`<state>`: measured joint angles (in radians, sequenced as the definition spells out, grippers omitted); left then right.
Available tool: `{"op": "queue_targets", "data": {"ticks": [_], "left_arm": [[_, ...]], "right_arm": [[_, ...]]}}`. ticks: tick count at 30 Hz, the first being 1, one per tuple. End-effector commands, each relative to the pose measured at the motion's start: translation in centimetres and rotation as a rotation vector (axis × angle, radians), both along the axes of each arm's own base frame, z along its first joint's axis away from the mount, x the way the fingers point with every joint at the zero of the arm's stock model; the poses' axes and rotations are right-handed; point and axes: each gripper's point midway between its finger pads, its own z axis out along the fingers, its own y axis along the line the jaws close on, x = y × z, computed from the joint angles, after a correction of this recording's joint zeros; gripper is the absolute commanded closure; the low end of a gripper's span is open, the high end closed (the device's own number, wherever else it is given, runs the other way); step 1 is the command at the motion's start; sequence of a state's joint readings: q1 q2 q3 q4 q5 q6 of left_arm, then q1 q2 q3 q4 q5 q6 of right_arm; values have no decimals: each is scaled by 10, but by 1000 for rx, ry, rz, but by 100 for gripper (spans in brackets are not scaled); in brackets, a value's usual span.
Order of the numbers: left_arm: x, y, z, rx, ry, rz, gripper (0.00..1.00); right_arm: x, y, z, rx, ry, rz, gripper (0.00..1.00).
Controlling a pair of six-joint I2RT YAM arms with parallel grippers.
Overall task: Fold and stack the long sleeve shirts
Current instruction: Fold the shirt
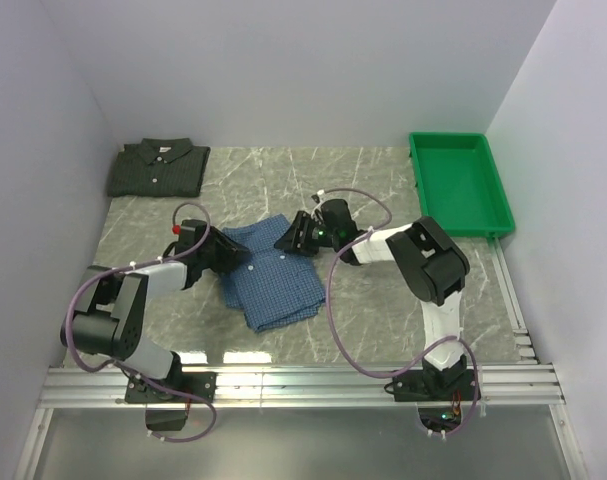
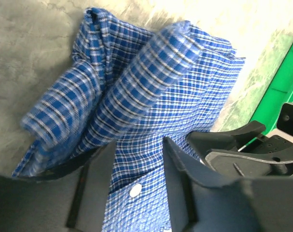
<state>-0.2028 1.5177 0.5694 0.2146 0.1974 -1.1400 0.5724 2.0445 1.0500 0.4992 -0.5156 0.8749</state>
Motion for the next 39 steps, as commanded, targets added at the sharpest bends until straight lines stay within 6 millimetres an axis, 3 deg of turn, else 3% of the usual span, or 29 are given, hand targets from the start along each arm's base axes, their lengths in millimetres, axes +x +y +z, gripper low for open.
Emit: {"op": "queue_targets", "data": {"ticks": [1, 5, 6, 8, 10, 11, 13, 14, 16, 18, 23, 26, 29, 30, 31, 33, 34, 35, 36, 37, 38, 39], "left_arm": [[9, 10, 26, 44, -69, 7, 48], [27, 12, 73, 58, -188, 17, 44], [30, 13, 78, 68, -204, 17, 44], [39, 12, 84, 73, -220, 19, 45], [45, 12, 72, 77, -190, 21, 49], [50, 10, 72, 64, -198, 14, 50], [55, 11, 56, 54, -169, 22, 53], [59, 13, 54, 47, -179, 29, 54], [65, 18, 38, 44, -153, 49, 57], [72, 22, 27, 35, -147, 67, 58], [82, 31, 10, 16, -126, 90, 59], [84, 32, 5, 1, -124, 93, 60], [87, 34, 11, 17, -126, 80, 59], [88, 35, 23, 22, -147, 80, 58], [88, 37, 29, 33, -145, 84, 55], [86, 36, 56, 38, -194, 77, 51], [78, 37, 58, 50, -168, 76, 45], [72, 36, 64, 65, -164, 70, 42], [64, 29, 82, 75, -189, 52, 40], [57, 26, 86, 90, -165, 47, 37], [39, 26, 87, 120, -118, 40, 36], [25, 12, 87, 128, -103, 0, 34]], "right_arm": [[18, -14, 29, -24, -100, -39, 44], [27, 2, 71, 59, -141, -2, 45], [35, 9, 87, 90, -158, -1, 45], [41, 16, 87, 100, -147, 6, 45], [54, 23, 97, 117, -165, 0, 46], [58, 25, 88, 113, -152, -4, 46], [66, 31, 87, 126, -148, -12, 46], [72, 32, 73, 115, -127, -28, 46], [81, 33, 66, 111, -118, -47, 46], [87, 33, 46, 97, -76, -67, 46], [93, 23, 12, 86, -1, -117, 46], [95, 10, 6, 69, 8, -147, 46], [101, -2, 23, 66, -27, -151, 47], [101, -5, 28, 57, -38, -152, 47], [100, -8, 47, 59, -67, -154, 47], [91, -14, 57, 41, -101, -135, 47], [83, -15, 78, 50, -130, -110, 47], [71, -20, 75, 42, -119, -98, 47], [62, -23, 79, 45, -122, -87, 47], [51, -27, 102, 70, -164, -78, 47], [32, -34, 90, 56, -130, -64, 47], [20, -37, 90, 58, -125, -52, 47]]}}
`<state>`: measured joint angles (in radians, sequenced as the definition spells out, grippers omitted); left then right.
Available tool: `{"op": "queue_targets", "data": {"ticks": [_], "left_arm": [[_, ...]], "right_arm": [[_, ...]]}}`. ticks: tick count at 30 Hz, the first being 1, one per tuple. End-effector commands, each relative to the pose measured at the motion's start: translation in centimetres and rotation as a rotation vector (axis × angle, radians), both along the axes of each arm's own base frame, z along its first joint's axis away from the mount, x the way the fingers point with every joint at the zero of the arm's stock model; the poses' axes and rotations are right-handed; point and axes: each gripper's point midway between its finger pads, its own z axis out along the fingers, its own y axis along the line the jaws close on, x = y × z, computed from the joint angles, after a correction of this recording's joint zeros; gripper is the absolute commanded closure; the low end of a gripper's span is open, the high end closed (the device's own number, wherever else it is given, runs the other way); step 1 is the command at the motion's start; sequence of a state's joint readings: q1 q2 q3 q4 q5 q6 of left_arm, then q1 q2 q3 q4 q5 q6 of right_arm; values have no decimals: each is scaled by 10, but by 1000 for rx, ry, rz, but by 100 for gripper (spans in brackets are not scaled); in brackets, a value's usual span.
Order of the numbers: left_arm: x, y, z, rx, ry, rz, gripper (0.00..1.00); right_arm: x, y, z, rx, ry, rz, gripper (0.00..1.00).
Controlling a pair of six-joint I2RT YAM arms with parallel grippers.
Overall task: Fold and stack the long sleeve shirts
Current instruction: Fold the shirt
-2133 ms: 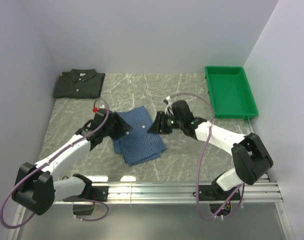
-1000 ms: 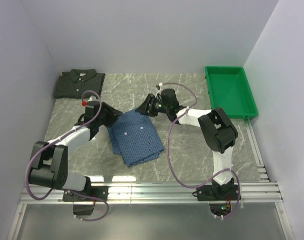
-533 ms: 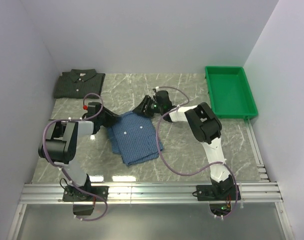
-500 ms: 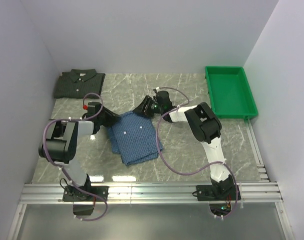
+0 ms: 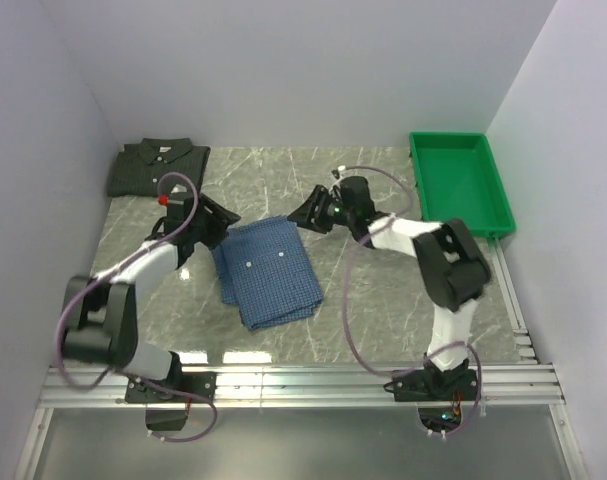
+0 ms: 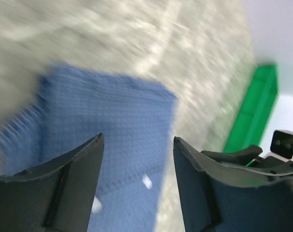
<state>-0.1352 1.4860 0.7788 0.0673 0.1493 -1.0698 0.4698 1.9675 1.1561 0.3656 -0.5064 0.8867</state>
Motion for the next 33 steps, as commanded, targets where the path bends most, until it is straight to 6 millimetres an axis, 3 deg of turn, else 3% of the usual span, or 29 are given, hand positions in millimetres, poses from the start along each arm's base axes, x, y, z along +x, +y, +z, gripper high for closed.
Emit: {"op": "queue_targets", "data": {"ticks": [1, 2, 3, 4, 5, 6, 7, 8, 9, 13, 17, 20, 23, 27, 29, 30, 33], "left_arm": [[-42, -22, 20, 71, 40, -78, 34], [-55, -30, 31, 57, 14, -94, 34], [-72, -50, 31, 48, 13, -154, 35], [-89, -55, 19, 43, 42, -175, 36], [-106, -73, 25, 1, 29, -226, 37], [-116, -79, 21, -18, 42, -251, 37], [-131, -81, 5, -23, 83, -268, 38], [-140, -85, 1, -51, 104, -275, 39], [-150, -95, -1, -81, 105, -314, 40], [-178, -96, -42, -92, 214, -323, 45], [-190, -91, -64, -81, 285, -313, 49], [-188, -80, -68, -15, 302, -283, 50], [-182, -64, -59, 83, 292, -240, 48], [-165, -48, -26, 179, 214, -194, 38], [-162, -43, -21, 204, 194, -176, 36], [-159, -41, -20, 214, 190, -165, 28], [-151, -44, -25, 216, 202, -158, 28]], "right_arm": [[-43, -8, 52, 34, -124, 77, 47], [-62, -13, 37, 19, -87, 98, 48], [-75, -13, 36, 17, -80, 122, 48], [-88, -13, 39, 16, -84, 148, 49], [-106, -15, 28, 15, -49, 190, 49], [-119, -12, 27, 20, -37, 218, 49], [-128, -13, 23, 22, -19, 237, 50], [-143, -16, 10, 15, 17, 254, 50], [-149, -17, 5, 15, 29, 262, 50], [-167, -31, -28, -39, 95, 232, 51], [-179, -43, -57, -93, 167, 206, 52], [-179, -54, -70, -158, 186, 168, 52], [-173, -64, -71, -244, 161, 148, 52], [-160, -78, -51, -372, 57, 138, 53], [-149, -80, -41, -413, 17, 130, 53], [-146, -82, -44, -438, 16, 128, 53], [-144, -80, -50, -485, 40, 175, 55]]}}
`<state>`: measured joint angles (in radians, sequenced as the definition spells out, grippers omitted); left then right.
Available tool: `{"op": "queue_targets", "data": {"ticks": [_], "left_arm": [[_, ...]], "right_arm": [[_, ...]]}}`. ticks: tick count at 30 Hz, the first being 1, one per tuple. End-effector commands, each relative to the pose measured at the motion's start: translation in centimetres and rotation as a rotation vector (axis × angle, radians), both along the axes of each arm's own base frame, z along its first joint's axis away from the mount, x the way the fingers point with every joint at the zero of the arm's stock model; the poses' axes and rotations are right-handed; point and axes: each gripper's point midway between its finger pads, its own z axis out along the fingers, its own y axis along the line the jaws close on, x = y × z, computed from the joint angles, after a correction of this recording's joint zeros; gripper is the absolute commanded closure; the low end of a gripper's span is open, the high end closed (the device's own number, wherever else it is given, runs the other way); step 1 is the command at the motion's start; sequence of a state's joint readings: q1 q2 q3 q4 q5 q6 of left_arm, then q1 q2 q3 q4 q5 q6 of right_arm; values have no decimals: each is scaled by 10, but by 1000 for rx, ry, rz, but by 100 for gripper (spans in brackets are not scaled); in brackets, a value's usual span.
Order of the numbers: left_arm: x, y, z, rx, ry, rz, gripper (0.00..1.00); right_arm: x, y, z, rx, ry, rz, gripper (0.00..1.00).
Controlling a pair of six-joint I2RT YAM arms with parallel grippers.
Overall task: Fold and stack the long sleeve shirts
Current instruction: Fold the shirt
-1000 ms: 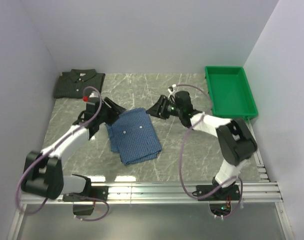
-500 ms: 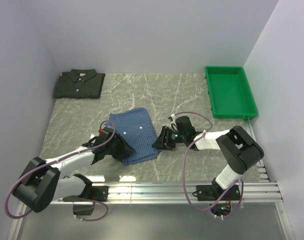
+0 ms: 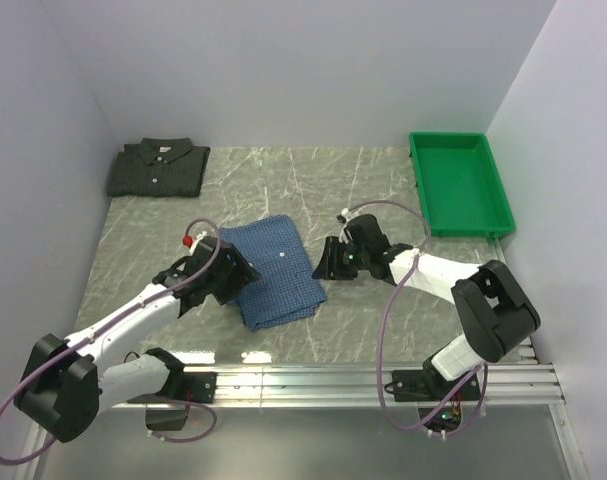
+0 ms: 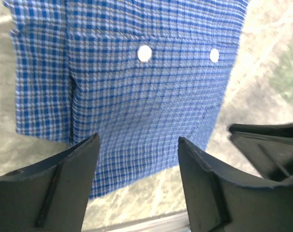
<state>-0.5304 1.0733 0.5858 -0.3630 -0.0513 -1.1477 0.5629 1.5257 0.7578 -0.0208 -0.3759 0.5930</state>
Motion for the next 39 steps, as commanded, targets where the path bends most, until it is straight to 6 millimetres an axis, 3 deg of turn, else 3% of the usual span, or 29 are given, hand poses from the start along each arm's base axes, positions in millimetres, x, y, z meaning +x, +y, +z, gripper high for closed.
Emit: {"op": "queue_targets", "data": {"ticks": [1, 5, 10, 15, 17, 18, 20, 21, 22, 23, 24, 25, 26, 29, 30, 31, 32, 33, 34, 35, 37, 38, 39], "left_arm": [[6, 10, -9, 79, 27, 29, 30], [15, 10, -31, 125, 78, 34, 39], [30, 11, -43, 189, 108, -6, 42], [48, 24, -48, 268, 125, -19, 42], [57, 41, -51, 326, 133, -14, 40], [70, 43, -43, 334, 108, -16, 38], [88, 63, -43, 390, 107, -14, 35], [108, 65, -29, 393, 63, -2, 32], [119, 70, -24, 408, 44, -1, 32], [131, 80, -22, 408, 39, 26, 31], [151, 77, -4, 375, -17, 33, 29], [159, 79, 3, 361, -35, 43, 28], [166, 81, 13, 342, -57, 57, 28], [170, 81, 52, 308, -132, 95, 23], [159, 84, 49, 306, -116, 108, 21], [147, 93, 59, 305, -116, 169, 15], [136, 98, 58, 307, -95, 198, 11], [119, 103, 44, 296, -45, 243, 5], [106, 104, 51, 276, -57, 259, 4], [85, 106, 30, 272, -5, 262, 4], [66, 98, 29, 182, -20, 262, 3], [48, 99, 8, 176, 24, 264, 4], [41, 97, 3, 153, 34, 271, 4]], "right_arm": [[5, -8, -7, -122, -18, 41, 55], [1, -4, -13, -134, 3, 71, 60], [-26, 14, -27, -150, 51, 188, 62], [-66, 57, -26, -79, 90, 317, 68], [-76, 76, -20, -51, 92, 360, 70], [-89, 90, -15, -39, 92, 398, 70], [-92, 117, -2, 1, 75, 436, 71], [-99, 132, 5, 33, 72, 454, 71], [-96, 151, 21, 76, 48, 467, 70], [-98, 161, 21, 87, 60, 476, 71], [-98, 171, 27, 103, 54, 478, 70], [-96, 186, 41, 125, 24, 487, 70], [-93, 190, 43, 117, 16, 483, 68], [-72, 183, 60, 64, -70, 439, 65], [-66, 171, 57, 7, -103, 434, 64], [-53, 160, 55, -48, -145, 389, 62], [-36, 145, 59, -79, -175, 342, 54], [-28, 131, 55, -127, -192, 330, 51], [-14, 113, 47, -186, -208, 281, 49], [4, 94, 47, -214, -215, 227, 43], [21, 68, 39, -266, -209, 184, 38], [40, 49, 38, -279, -203, 127, 36], [48, 40, 38, -288, -201, 100, 34]]}}
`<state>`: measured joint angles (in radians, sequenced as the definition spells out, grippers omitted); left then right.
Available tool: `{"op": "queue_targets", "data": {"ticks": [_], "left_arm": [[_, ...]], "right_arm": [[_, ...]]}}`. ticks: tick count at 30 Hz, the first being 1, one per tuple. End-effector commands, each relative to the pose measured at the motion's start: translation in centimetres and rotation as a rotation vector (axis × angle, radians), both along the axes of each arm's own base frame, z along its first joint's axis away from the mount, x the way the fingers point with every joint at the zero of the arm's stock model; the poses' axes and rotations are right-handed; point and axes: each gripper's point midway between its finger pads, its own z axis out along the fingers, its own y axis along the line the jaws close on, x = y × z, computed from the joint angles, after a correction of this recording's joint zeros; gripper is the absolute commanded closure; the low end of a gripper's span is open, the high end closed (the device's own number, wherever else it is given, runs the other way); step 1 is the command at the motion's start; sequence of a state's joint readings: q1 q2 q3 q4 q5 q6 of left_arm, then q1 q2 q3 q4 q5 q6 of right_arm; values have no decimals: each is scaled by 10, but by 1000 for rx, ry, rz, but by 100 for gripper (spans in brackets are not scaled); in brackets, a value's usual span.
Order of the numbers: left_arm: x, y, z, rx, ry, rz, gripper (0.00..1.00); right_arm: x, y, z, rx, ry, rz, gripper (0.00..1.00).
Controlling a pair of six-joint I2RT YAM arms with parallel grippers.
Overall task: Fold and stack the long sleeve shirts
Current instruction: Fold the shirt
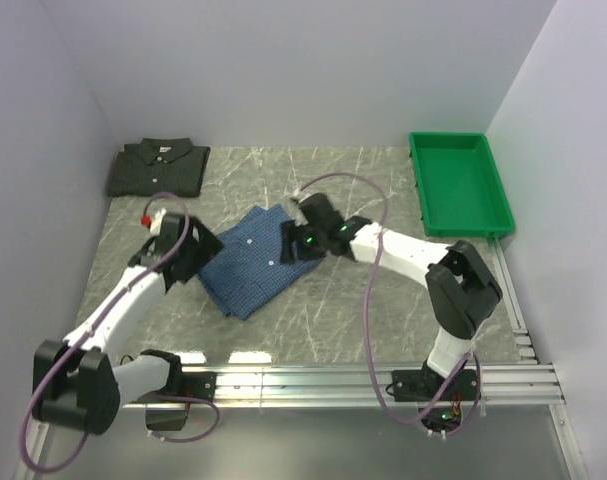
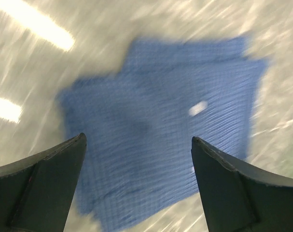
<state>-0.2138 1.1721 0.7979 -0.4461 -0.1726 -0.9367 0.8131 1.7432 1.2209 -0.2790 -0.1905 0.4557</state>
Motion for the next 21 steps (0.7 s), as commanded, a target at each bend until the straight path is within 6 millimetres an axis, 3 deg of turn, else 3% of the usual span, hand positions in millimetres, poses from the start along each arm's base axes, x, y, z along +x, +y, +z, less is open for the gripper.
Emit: {"op": "queue_targets", "data": {"ticks": [1, 2, 5, 7, 10, 16, 21], "left_arm": [[-43, -7, -34, -111, 99, 44, 5], [-53, -12, -47, -140, 124, 31, 5], [-67, -25, -58, -206, 135, -2, 11], [-67, -31, -59, -219, 125, -9, 14], [-73, -42, -71, -219, 156, -40, 17], [-80, -52, -89, -226, 210, -61, 27], [-82, -50, -94, -195, 225, -87, 54]], "right_arm": [[46, -61, 0, -111, -68, -146, 32], [55, -68, -1, -119, -70, -170, 31], [83, -85, -2, -133, -80, -239, 28], [99, -92, -1, -136, -86, -274, 27], [113, -94, -16, -134, -48, -288, 27], [116, -79, -36, -96, 9, -260, 31], [101, -78, -62, -84, 75, -257, 36]]}}
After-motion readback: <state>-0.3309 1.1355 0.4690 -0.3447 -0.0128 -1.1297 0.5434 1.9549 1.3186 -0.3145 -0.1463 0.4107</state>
